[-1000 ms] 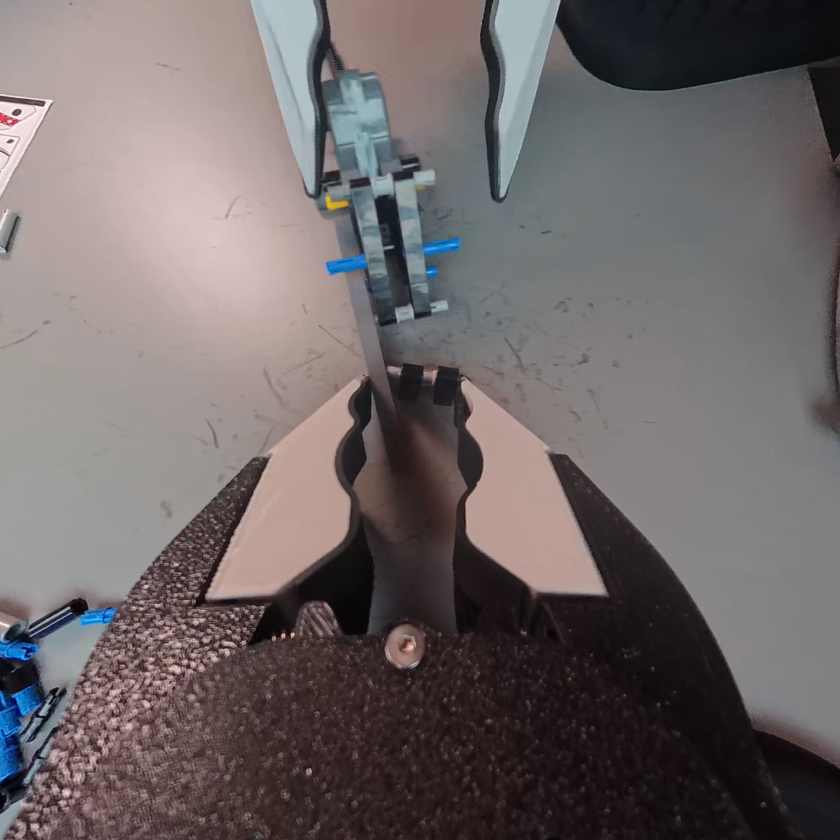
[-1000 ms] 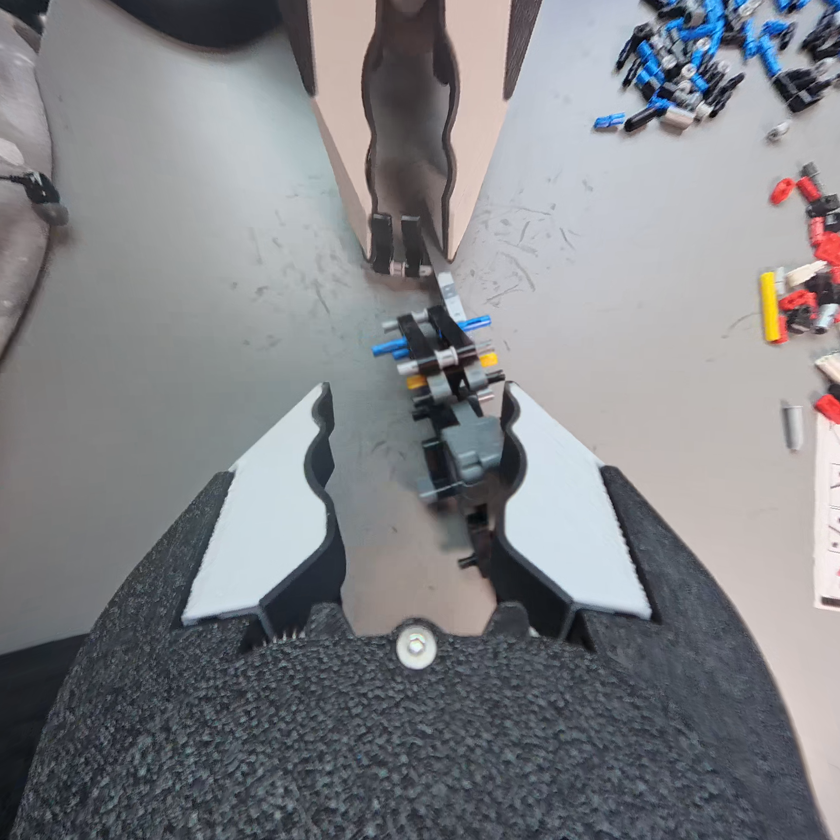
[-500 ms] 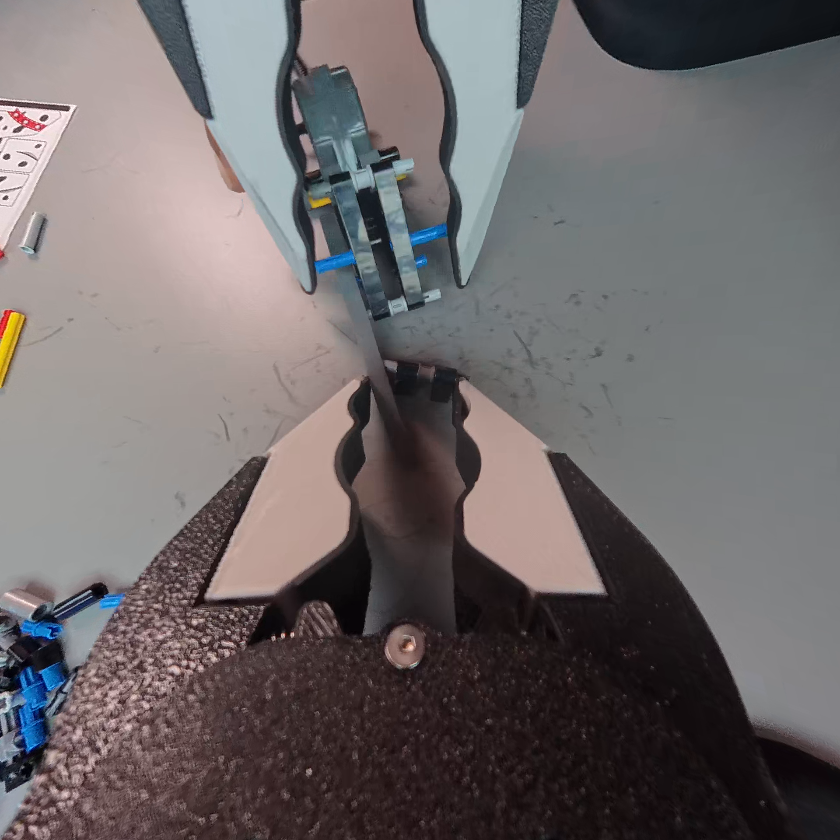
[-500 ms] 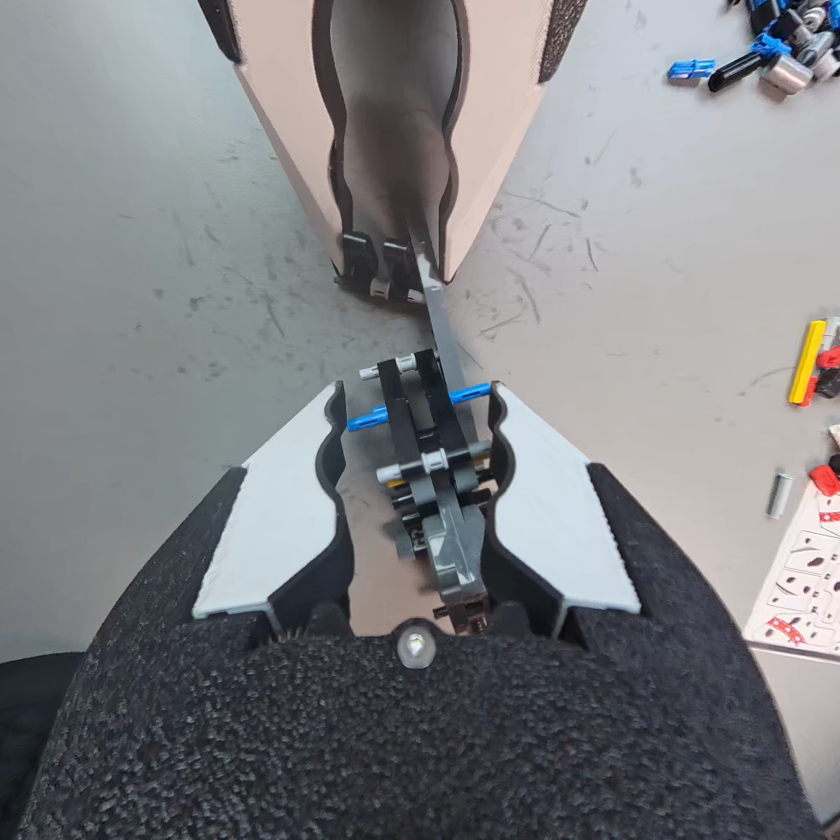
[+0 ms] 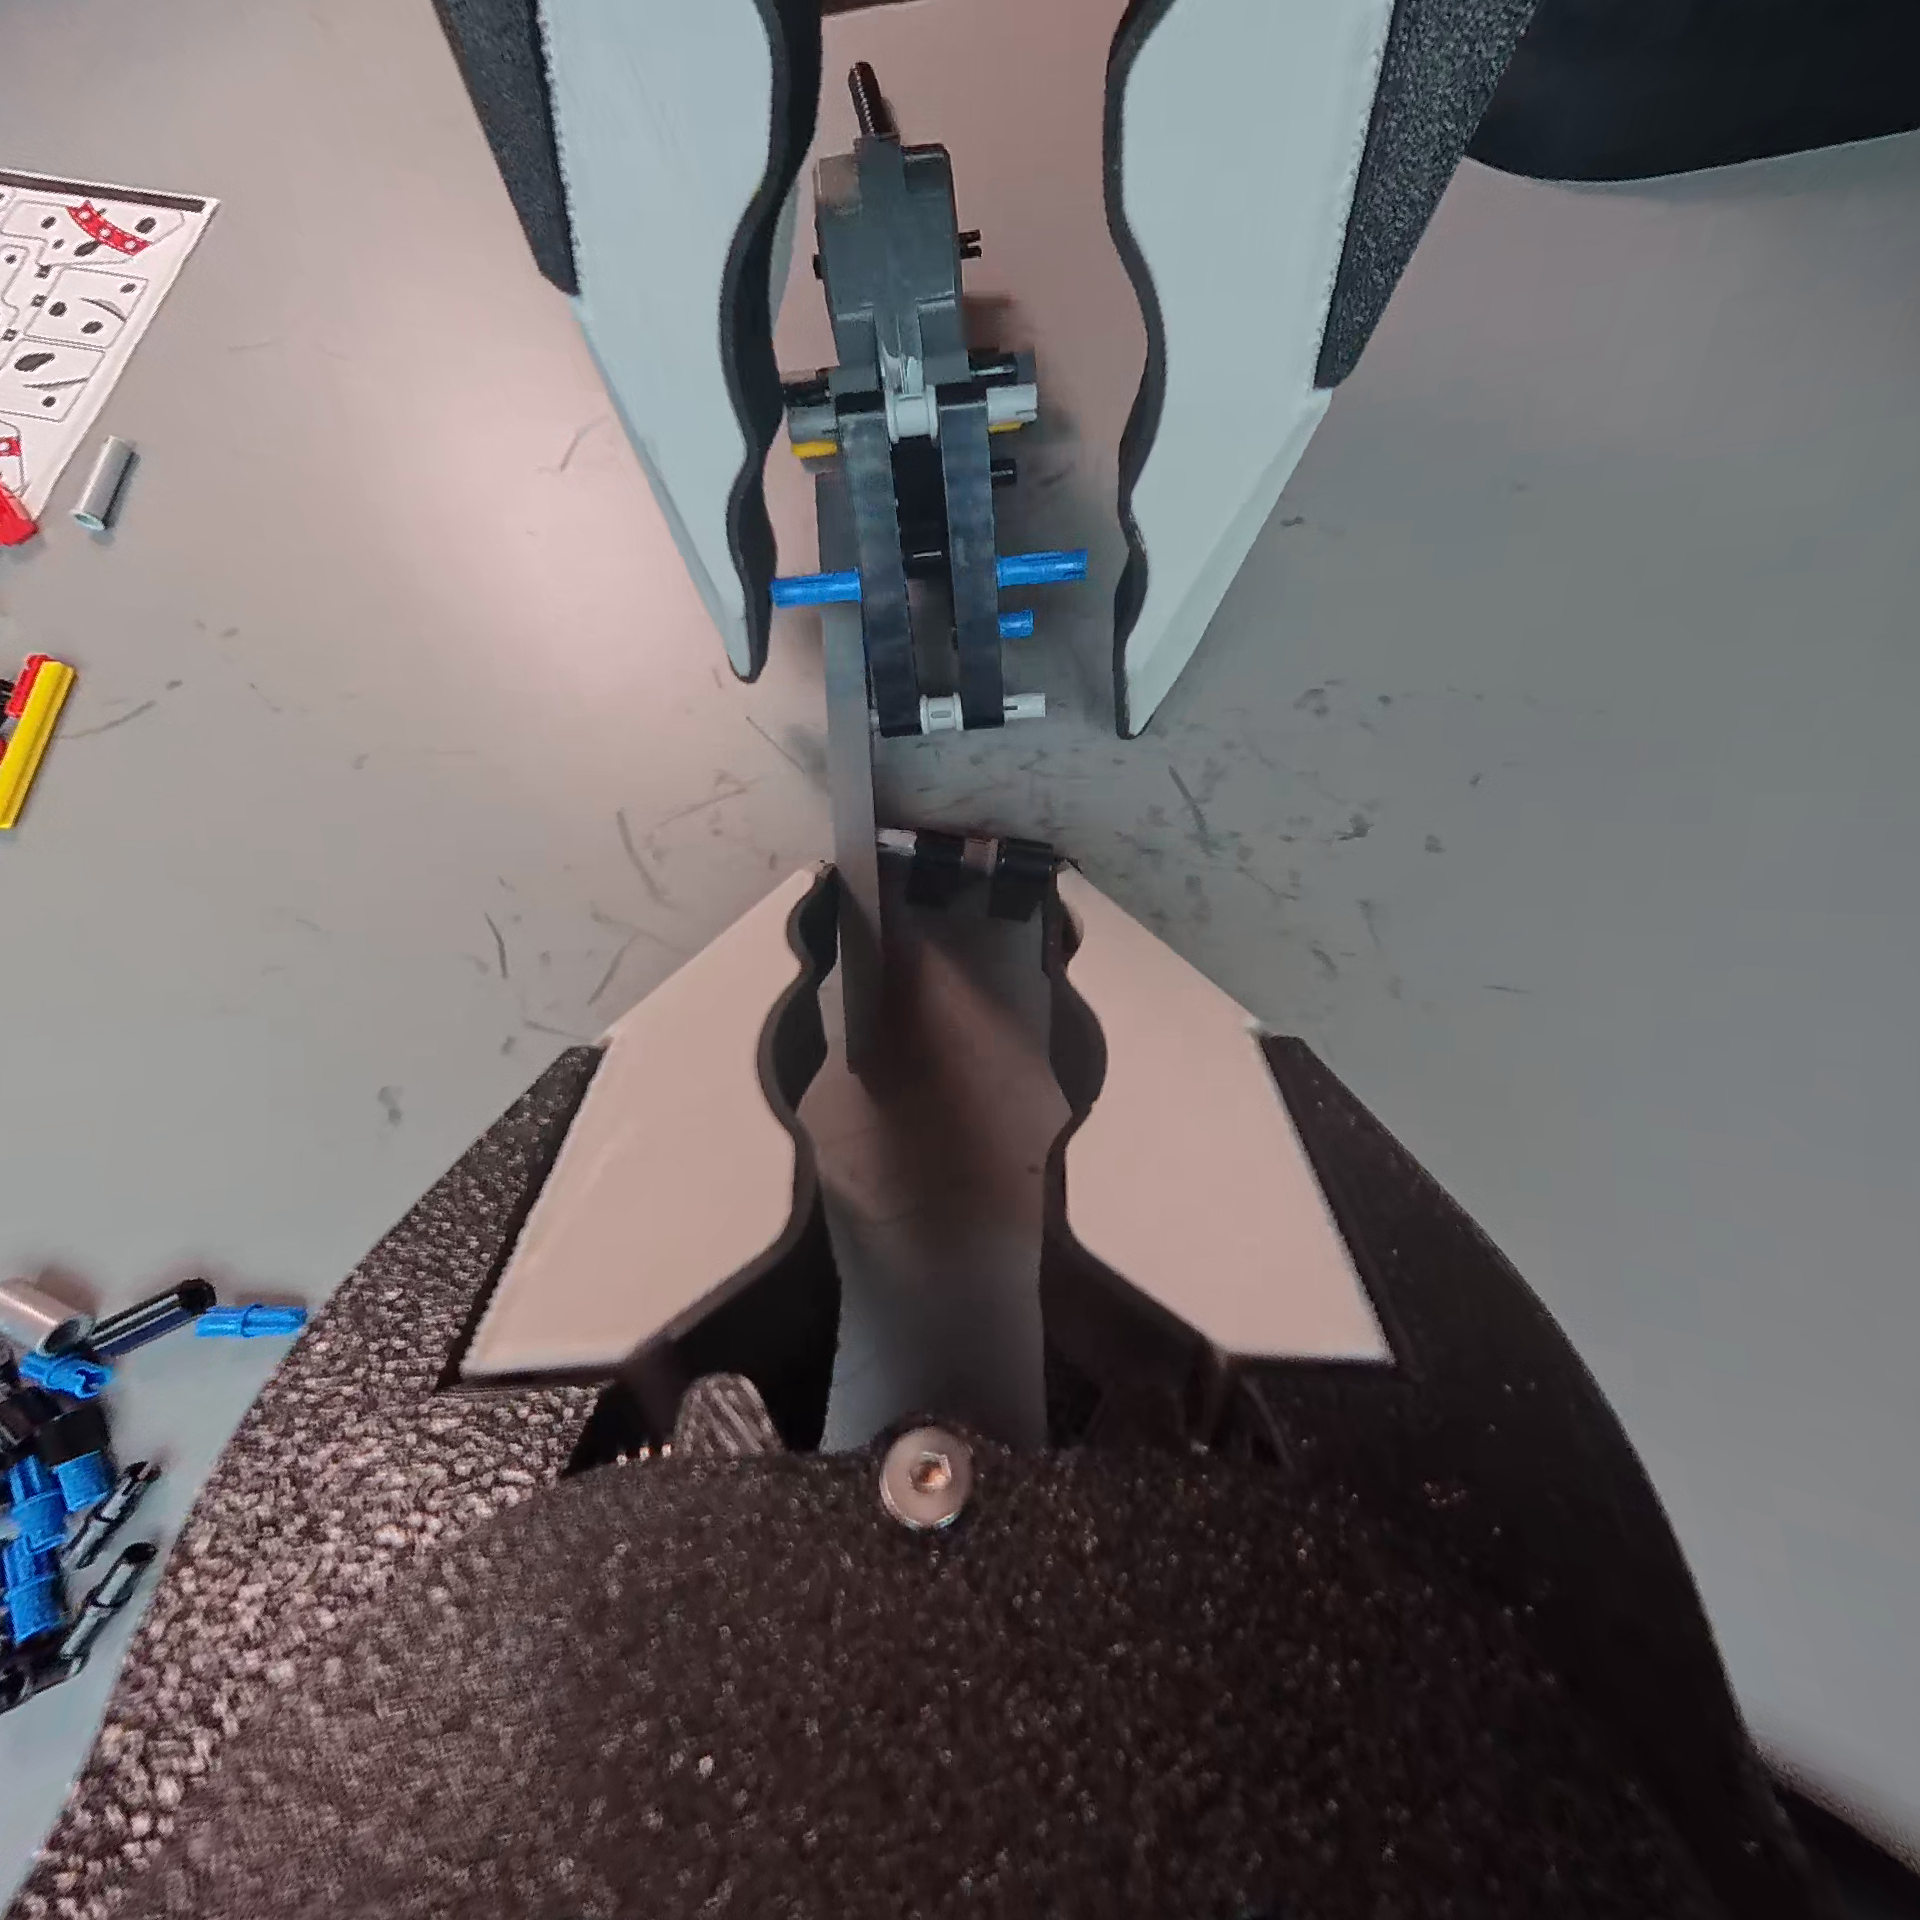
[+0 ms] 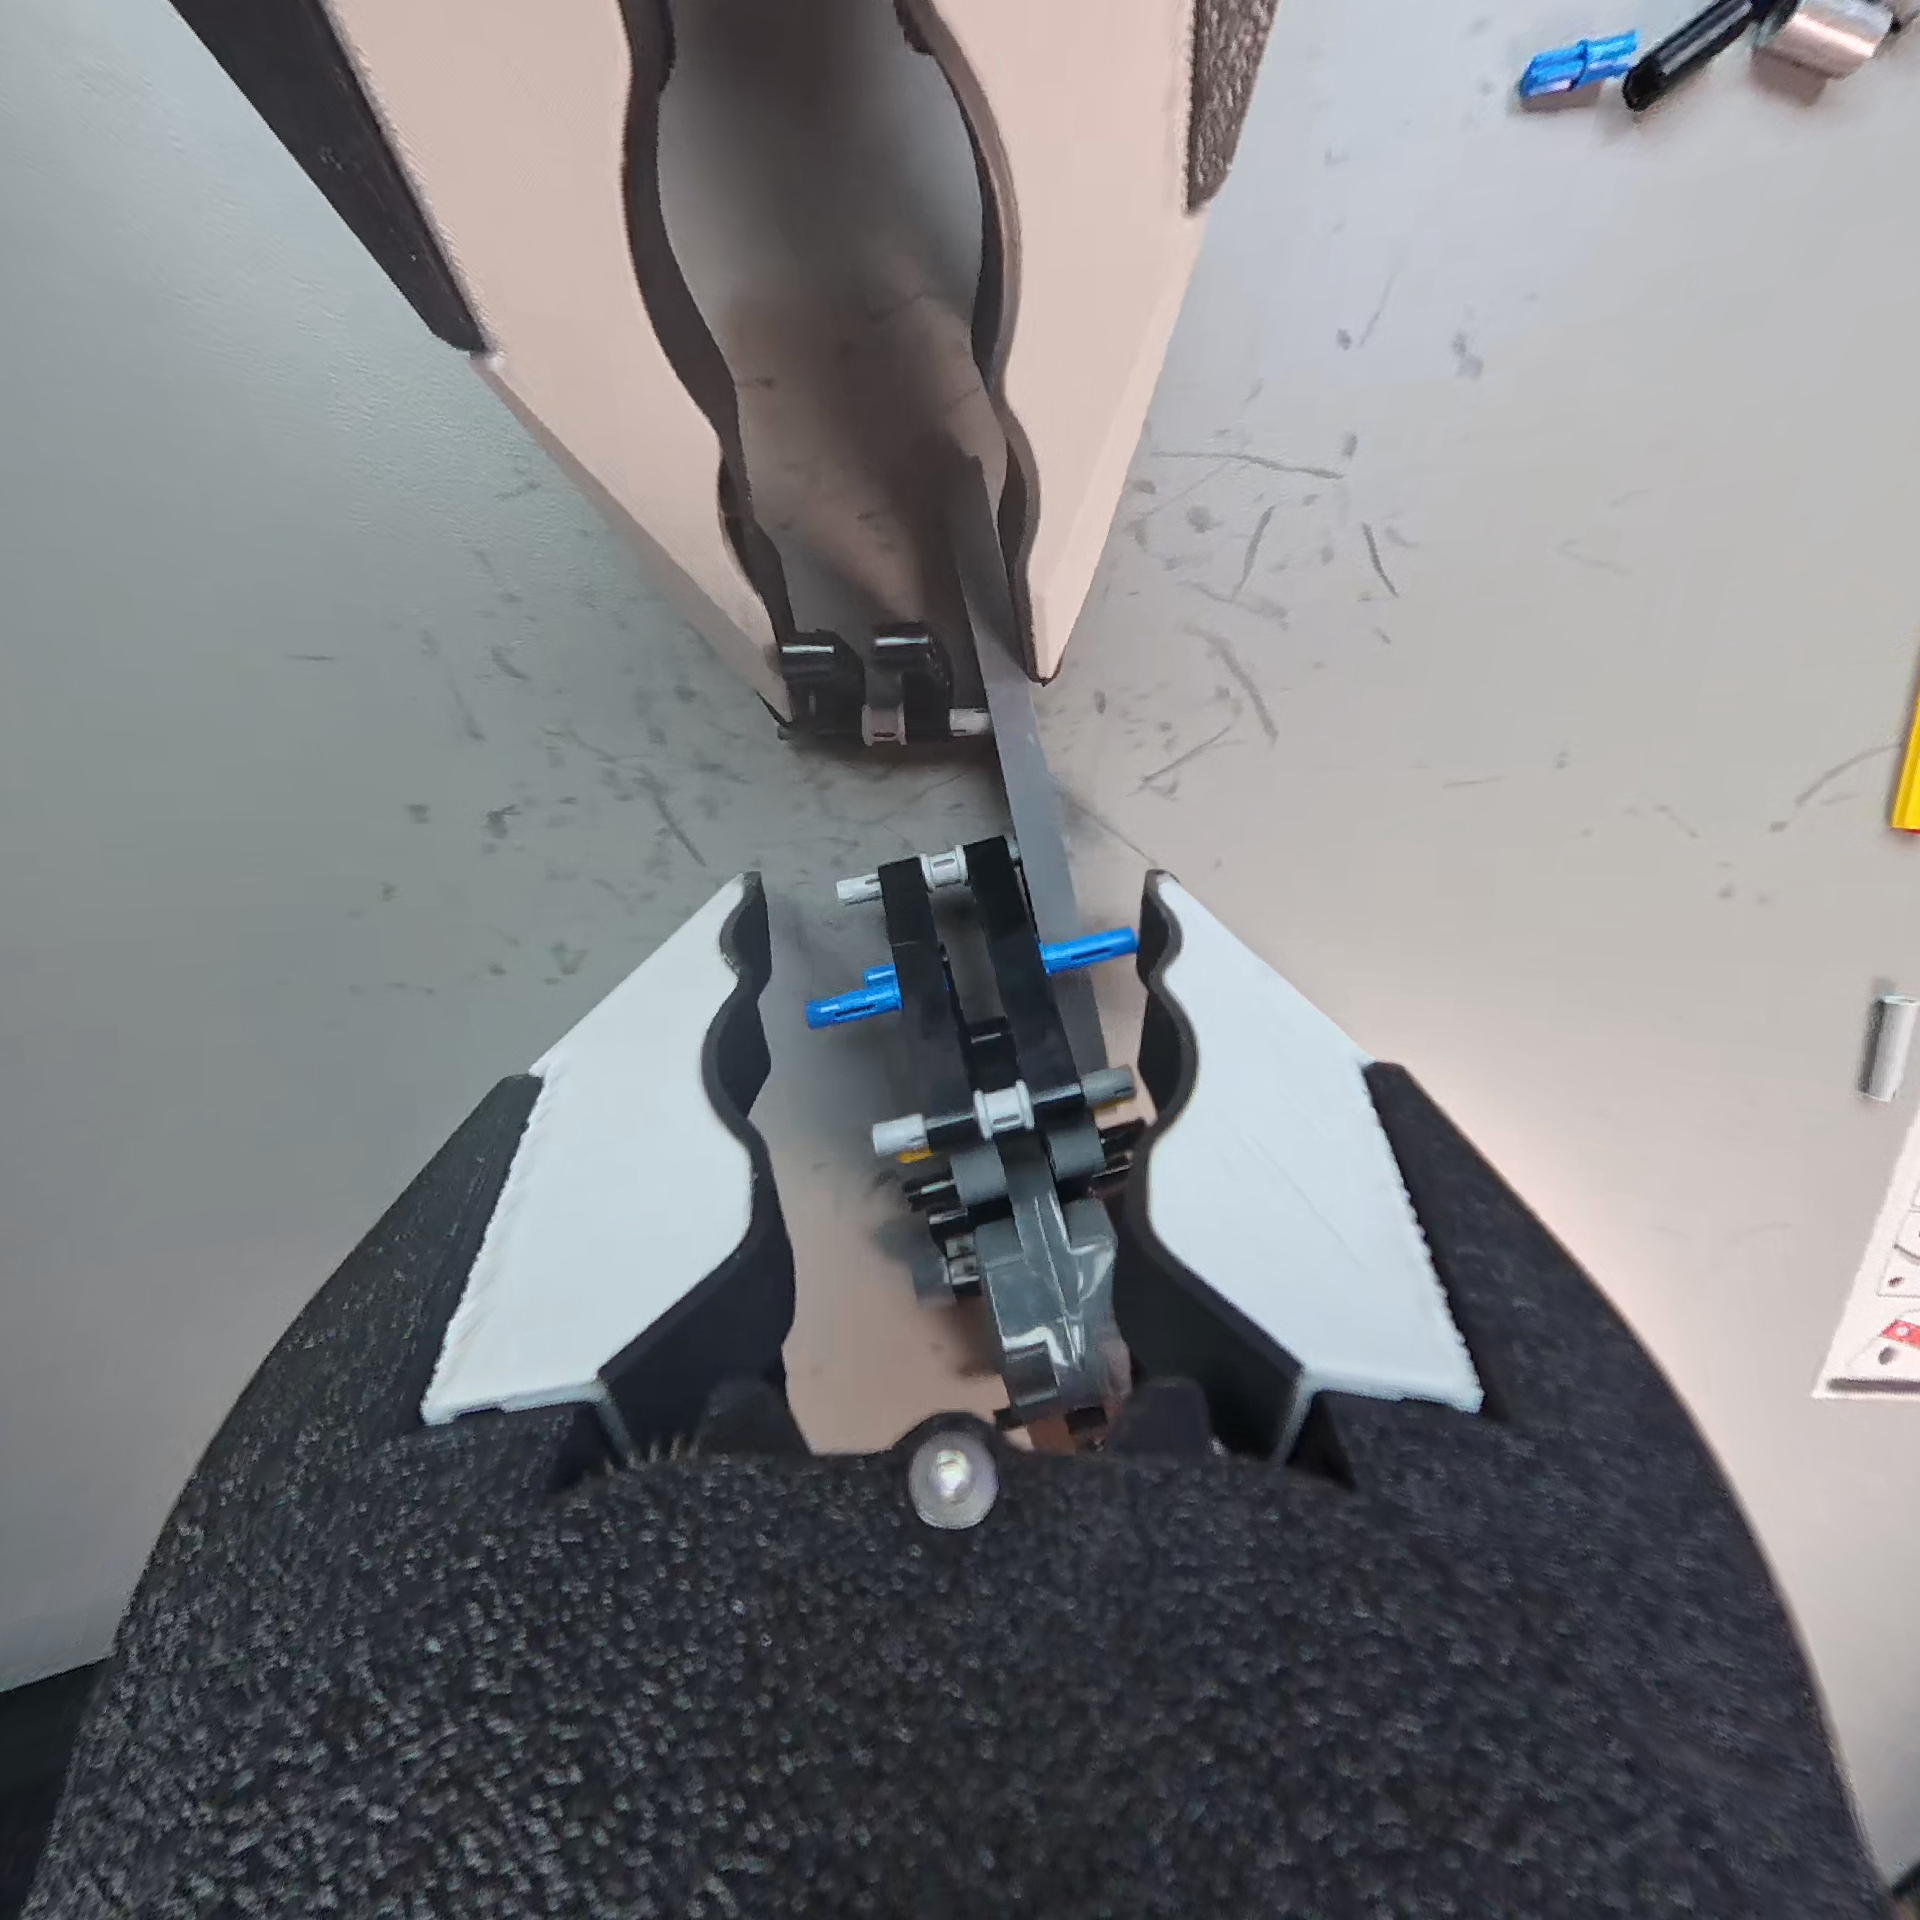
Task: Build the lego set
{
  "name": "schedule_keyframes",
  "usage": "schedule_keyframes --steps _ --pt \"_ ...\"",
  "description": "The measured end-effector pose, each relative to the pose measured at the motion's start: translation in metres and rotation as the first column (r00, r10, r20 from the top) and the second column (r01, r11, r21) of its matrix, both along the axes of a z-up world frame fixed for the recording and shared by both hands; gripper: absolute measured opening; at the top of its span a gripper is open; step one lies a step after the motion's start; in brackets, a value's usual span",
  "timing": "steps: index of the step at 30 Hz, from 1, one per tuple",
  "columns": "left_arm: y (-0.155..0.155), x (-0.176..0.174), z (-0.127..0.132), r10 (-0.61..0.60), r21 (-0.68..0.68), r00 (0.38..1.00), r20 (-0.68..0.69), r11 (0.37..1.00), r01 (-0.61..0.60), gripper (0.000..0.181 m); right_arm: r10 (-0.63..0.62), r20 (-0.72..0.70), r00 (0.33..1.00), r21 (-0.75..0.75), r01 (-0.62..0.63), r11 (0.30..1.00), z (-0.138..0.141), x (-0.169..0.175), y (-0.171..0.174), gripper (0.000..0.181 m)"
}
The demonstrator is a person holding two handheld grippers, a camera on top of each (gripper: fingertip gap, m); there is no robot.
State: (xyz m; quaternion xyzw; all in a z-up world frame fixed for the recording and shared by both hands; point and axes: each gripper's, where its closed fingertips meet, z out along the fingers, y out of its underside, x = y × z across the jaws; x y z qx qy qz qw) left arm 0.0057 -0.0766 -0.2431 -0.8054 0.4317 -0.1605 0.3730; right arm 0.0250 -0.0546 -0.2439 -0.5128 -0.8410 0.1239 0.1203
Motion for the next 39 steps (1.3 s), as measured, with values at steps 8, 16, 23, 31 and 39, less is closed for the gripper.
schedule_keyframes --steps 8,16,23,31,39 --pt "0.0 0.0 0.0 -0.001 -0.003 1.0 0.004 1.0 0.001 0.043 0.086 -0.03 0.996 0.002 -0.086 0.996 -0.003 -0.019 -0.016 0.068" --pt "0.0 0.001 0.0 0.005 -0.019 1.0 0.018 1.0 -0.005 0.044 0.036 -0.043 0.998 -0.048 -0.038 0.998 -0.005 -0.021 -0.018 0.051" --pt "-0.005 -0.001 -0.002 -0.042 -0.008 0.999 -0.01 0.999 0.042 0.051 0.042 -0.045 0.998 -0.068 -0.045 0.997 -0.005 -0.02 -0.02 0.048" --pt "-0.003 -0.006 -0.004 -0.039 -0.033 0.999 -0.012 0.999 0.038 0.044 0.074 -0.041 0.996 -0.069 -0.077 0.995 -0.005 -0.02 -0.02 0.047" --pt "-0.003 -0.005 -0.004 -0.024 -0.052 1.0 0.001 0.998 0.024 0.043 0.073 -0.032 0.997 -0.086 -0.075 0.993 -0.005 -0.02 -0.02 0.046"
